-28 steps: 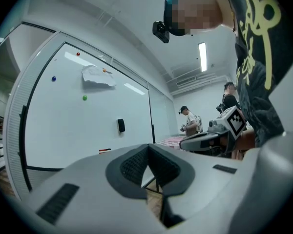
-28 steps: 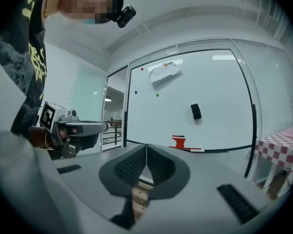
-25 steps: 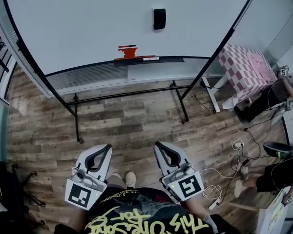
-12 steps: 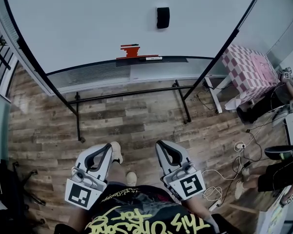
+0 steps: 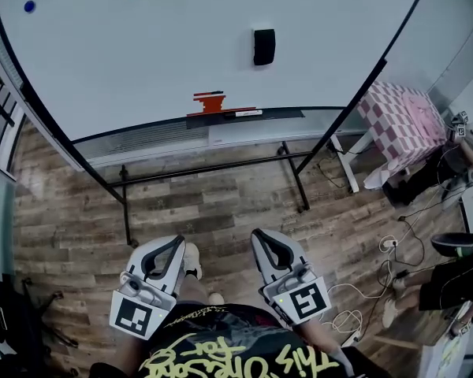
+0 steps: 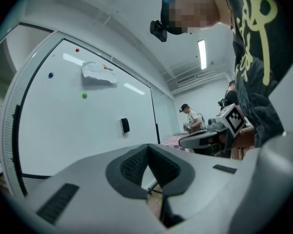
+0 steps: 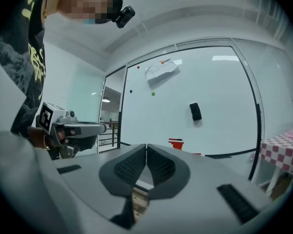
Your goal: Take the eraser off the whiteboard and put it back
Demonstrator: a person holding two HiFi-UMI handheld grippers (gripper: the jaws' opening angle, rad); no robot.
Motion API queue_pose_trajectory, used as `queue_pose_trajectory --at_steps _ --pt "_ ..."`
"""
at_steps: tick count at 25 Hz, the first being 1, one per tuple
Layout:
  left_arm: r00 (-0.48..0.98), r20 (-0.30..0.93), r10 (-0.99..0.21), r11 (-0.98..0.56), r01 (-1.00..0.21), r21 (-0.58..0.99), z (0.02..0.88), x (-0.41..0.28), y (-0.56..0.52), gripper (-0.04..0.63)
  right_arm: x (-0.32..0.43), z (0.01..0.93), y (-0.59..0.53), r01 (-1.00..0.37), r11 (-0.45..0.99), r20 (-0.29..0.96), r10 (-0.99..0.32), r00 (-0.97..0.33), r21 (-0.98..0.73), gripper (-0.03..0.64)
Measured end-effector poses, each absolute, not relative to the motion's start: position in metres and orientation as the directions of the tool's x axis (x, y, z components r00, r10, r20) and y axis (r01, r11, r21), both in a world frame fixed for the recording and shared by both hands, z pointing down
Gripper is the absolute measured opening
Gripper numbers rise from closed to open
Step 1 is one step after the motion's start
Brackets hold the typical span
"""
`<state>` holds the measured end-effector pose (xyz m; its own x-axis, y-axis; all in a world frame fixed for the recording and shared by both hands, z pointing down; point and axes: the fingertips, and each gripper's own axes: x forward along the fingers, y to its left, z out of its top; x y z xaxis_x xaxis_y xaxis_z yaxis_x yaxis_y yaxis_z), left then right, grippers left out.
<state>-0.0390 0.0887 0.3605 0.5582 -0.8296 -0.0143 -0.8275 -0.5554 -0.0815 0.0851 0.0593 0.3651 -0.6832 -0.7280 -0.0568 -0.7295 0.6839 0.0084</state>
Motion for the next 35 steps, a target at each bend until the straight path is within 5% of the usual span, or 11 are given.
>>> queue_pose_trajectory --at_steps 35 --pt "0.627 -0.021 -0.779 -0.624 -0.778 -0.078 0.343 -0.096 -0.095 0.006 0.036 0.355 -0.111 -0.792 0.61 -0.047 -0.791 -0.61 0.016 0.009"
